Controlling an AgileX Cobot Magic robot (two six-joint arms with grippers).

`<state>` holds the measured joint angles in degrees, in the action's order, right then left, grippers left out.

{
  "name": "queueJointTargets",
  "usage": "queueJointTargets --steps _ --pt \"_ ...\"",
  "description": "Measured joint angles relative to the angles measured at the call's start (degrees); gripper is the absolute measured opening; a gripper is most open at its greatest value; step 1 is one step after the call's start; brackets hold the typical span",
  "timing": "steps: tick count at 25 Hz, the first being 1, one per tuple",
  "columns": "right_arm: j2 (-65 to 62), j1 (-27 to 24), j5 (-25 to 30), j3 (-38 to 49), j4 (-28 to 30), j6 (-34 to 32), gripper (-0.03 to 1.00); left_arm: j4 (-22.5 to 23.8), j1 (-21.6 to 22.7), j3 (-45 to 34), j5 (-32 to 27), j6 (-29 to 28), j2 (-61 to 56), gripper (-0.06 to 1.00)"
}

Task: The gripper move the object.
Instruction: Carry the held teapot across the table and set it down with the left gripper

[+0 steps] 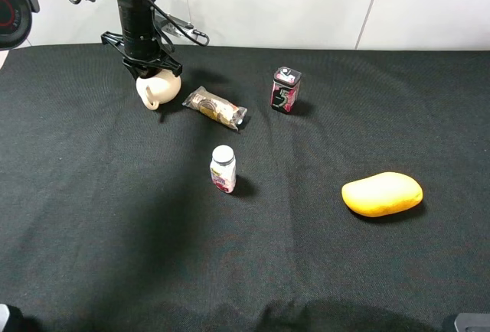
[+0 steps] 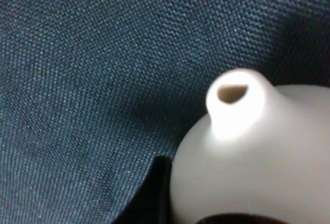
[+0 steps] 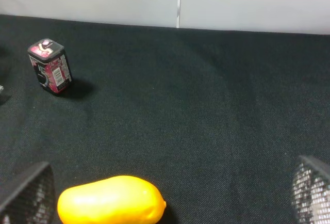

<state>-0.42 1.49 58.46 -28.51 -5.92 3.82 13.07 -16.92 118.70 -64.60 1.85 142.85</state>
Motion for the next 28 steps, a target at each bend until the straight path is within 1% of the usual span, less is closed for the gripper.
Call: queueJointTargets --steps 20,24,28 --pt "0.0 0.0 0.0 0.0 0.0 0.0 0.69 -0.2 -0.2 1.5 -0.9 -1.3 0.2 0.08" --pt "0.0 0.0 0.0 0.0 0.0 0.0 0.69 -0.2 -0.2 1.5 -1.5 -1.3 0.2 0.12" --pt "0.0 0.0 0.0 0.0 0.0 0.0 0.69 -0.2 -0.2 1.5 -2.1 -1.3 0.2 0.2"
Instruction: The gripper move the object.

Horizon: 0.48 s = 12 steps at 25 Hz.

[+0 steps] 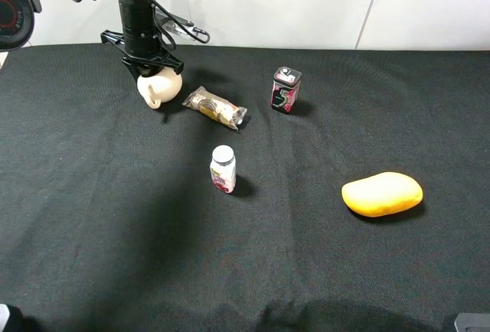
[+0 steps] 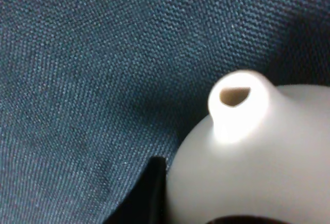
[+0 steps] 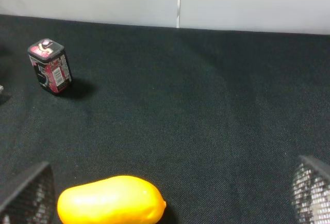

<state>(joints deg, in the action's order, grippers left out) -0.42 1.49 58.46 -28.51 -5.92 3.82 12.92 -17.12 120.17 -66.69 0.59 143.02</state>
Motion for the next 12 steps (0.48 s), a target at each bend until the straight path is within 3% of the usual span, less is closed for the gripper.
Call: queueJointTargets --steps 12 --pt "0.0 0.0 0.0 0.0 0.0 0.0 0.69 -0.1 0.0 0.3 -0.6 -1.3 -0.4 0.43"
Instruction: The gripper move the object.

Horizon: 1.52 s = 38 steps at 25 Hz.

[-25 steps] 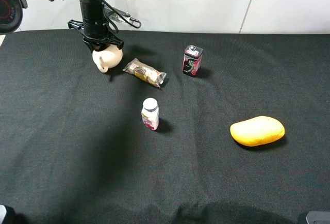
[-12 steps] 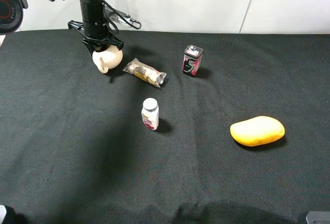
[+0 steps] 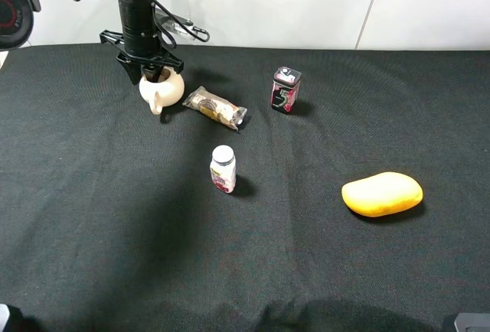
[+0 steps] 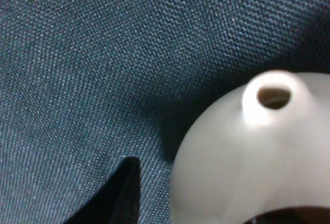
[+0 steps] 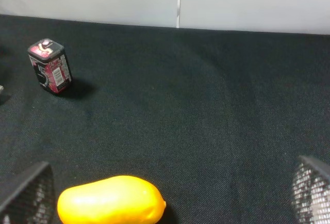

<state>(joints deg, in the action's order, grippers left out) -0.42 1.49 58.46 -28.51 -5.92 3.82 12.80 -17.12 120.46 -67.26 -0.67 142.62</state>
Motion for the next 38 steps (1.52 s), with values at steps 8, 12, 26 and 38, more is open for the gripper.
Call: queueJointTargets --steps 8,12,26,38 --pt "0.0 0.0 0.0 0.0 0.0 0.0 0.69 -0.3 0.0 1.7 0.0 -1.5 -3.7 0.69" --pt "0.0 0.0 0.0 0.0 0.0 0.0 0.69 -0.6 0.0 1.8 0.0 -2.2 -4.2 0.77" --pt "0.0 0.0 0.0 0.0 0.0 0.0 0.69 -2.3 0.0 1.8 -0.1 -4.4 -6.6 0.79" --pt "0.0 0.0 0.0 0.0 0.0 0.0 0.69 -2.5 0.0 1.8 -0.2 -4.4 -13.8 0.79"
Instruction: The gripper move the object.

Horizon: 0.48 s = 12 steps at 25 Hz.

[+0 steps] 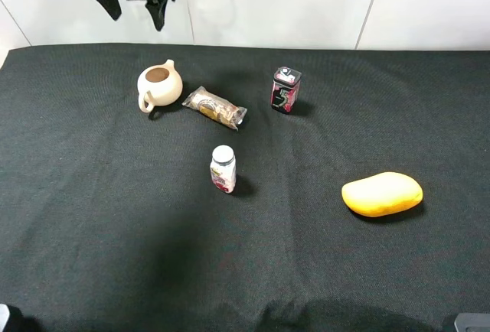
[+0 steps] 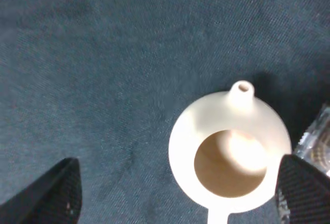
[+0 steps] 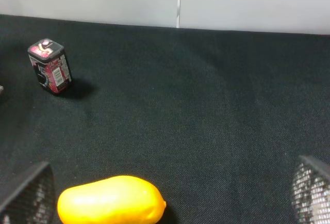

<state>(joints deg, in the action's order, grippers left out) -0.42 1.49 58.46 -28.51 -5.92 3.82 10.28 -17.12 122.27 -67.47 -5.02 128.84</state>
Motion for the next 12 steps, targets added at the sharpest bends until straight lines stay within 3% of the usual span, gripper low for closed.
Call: queueJointTargets --steps 6,12 --pt "0.0 0.0 0.0 0.0 0.0 0.0 0.69 0.0 0.0 -0.8 0.0 0.0 -3.6 0.79" --pt "0.0 0.0 0.0 0.0 0.0 0.0 0.69 1.3 0.0 -6.7 0.0 0.1 -9.5 0.79"
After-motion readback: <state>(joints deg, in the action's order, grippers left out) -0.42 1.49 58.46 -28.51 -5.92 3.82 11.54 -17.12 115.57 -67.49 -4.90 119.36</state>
